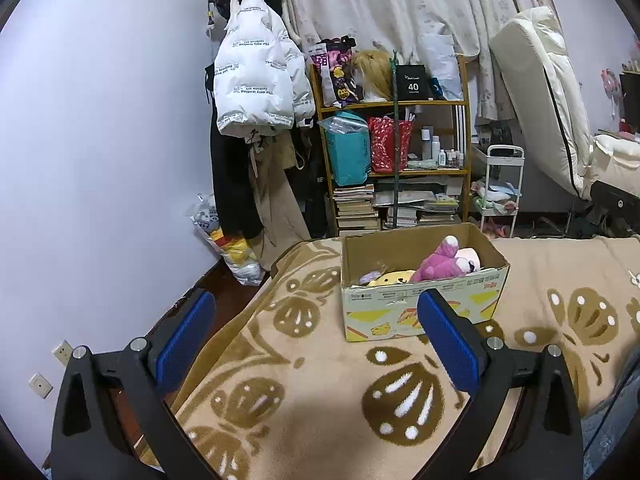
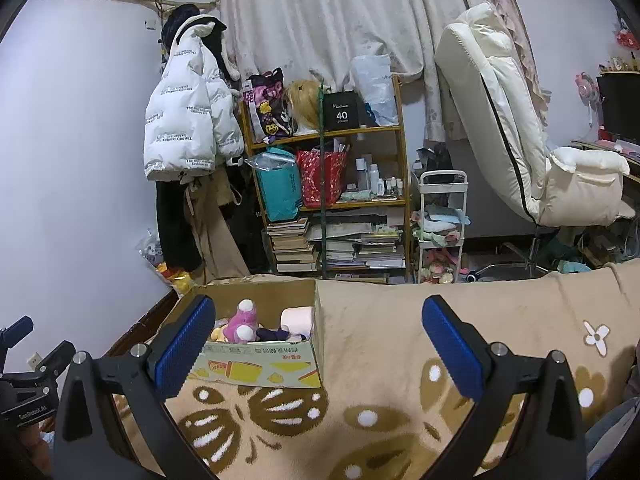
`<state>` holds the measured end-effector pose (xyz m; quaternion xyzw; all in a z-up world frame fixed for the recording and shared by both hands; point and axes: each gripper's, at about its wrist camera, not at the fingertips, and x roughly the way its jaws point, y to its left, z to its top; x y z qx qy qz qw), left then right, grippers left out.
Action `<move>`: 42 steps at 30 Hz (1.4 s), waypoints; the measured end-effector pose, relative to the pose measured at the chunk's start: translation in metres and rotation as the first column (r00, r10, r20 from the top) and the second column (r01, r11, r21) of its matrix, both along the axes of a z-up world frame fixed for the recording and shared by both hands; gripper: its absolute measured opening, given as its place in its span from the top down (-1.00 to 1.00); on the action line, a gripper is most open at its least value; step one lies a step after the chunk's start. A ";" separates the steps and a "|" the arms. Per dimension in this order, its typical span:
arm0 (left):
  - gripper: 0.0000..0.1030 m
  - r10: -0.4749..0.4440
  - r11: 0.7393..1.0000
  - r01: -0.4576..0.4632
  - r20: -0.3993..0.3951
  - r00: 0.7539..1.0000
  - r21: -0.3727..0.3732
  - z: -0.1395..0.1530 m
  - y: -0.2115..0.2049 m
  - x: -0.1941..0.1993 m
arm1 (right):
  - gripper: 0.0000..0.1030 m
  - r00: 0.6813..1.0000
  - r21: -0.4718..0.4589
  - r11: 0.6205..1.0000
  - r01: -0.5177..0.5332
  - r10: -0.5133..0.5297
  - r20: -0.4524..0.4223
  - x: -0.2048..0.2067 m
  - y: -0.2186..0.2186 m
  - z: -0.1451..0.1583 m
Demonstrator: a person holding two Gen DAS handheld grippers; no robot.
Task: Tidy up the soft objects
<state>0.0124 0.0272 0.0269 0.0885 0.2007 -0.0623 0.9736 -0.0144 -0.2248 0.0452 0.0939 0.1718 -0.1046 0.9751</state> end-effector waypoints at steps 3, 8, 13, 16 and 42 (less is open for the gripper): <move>-0.94 0.002 1.000 -0.002 -0.003 1.000 -0.001 -0.001 0.001 0.001 | -1.00 1.000 0.004 1.000 0.000 0.000 -0.004 0.001 -0.001 -0.003; -0.94 0.000 1.000 0.000 -0.003 1.000 0.006 -0.002 0.000 0.001 | -1.00 1.000 0.005 1.000 -0.001 0.001 -0.004 0.001 -0.001 -0.003; -0.94 0.003 1.000 -0.003 -0.004 1.000 0.010 -0.004 -0.001 0.001 | -1.00 1.000 0.015 1.000 0.002 -0.002 -0.001 0.000 -0.002 -0.003; -0.94 0.004 1.000 -0.004 -0.008 1.000 0.010 -0.006 -0.001 0.002 | -1.00 1.000 0.013 1.000 0.003 -0.003 0.001 -0.001 -0.002 -0.003; -0.94 0.001 0.999 -0.001 0.006 1.000 0.033 -0.006 -0.003 -0.001 | -1.00 1.000 0.003 1.000 -0.005 0.005 -0.007 -0.004 -0.004 -0.005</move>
